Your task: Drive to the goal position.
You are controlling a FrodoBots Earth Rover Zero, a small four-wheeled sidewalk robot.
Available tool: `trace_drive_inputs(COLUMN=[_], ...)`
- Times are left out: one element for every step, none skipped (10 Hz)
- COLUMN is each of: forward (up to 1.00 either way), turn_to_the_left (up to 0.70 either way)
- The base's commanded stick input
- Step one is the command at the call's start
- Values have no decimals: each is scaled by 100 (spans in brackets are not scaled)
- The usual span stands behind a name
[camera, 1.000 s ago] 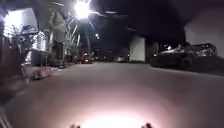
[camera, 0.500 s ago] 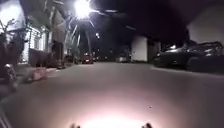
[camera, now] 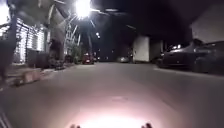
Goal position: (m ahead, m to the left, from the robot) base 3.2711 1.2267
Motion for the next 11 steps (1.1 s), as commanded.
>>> trace_drive_inputs(forward=[85, 85, 85, 85, 85, 85, 85, 85, 85, 85, 85], turn_to_the_left=[0, 0, 0, 0, 0, 0, 0, 0, 0, 0, 0])
